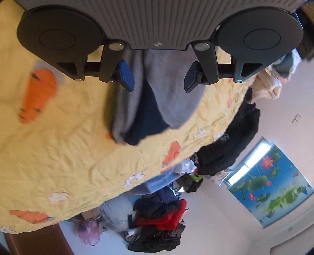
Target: Fold small clothes
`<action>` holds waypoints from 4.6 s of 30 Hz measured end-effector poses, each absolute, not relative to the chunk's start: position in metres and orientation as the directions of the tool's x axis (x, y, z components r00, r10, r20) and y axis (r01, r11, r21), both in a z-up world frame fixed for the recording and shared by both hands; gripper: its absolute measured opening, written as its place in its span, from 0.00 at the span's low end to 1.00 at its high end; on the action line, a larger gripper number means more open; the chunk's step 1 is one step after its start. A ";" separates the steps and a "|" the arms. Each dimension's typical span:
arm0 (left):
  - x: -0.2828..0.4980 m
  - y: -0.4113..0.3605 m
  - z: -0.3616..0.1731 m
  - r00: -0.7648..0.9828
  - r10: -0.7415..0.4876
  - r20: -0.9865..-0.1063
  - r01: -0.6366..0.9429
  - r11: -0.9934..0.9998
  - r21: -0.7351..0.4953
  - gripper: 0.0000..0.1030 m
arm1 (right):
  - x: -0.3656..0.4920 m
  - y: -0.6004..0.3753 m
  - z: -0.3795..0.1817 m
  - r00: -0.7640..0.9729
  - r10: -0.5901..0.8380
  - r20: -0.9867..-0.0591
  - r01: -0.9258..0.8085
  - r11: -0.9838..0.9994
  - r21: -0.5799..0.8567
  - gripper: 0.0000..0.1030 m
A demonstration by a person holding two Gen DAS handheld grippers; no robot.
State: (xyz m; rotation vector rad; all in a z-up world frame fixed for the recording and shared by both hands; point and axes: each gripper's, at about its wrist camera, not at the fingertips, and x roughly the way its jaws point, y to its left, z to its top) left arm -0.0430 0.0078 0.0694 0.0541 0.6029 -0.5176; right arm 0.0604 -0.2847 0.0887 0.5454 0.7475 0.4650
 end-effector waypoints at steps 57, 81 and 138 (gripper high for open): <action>-0.044 0.011 0.023 0.641 -0.391 -0.661 0.481 0.875 -0.052 0.63 | 0.084 -0.216 0.065 0.550 0.413 -0.726 -0.225 0.910 0.347 0.67; -0.055 0.034 0.016 0.680 -0.303 -0.668 0.400 0.916 -0.008 0.63 | 0.149 -0.279 0.049 0.616 0.381 -0.689 -0.007 0.878 0.479 0.18; -0.049 0.001 0.021 0.736 -0.289 -0.613 0.384 0.923 0.027 0.74 | 0.072 -0.203 0.071 0.639 0.336 -0.692 -0.214 0.942 0.260 0.55</action>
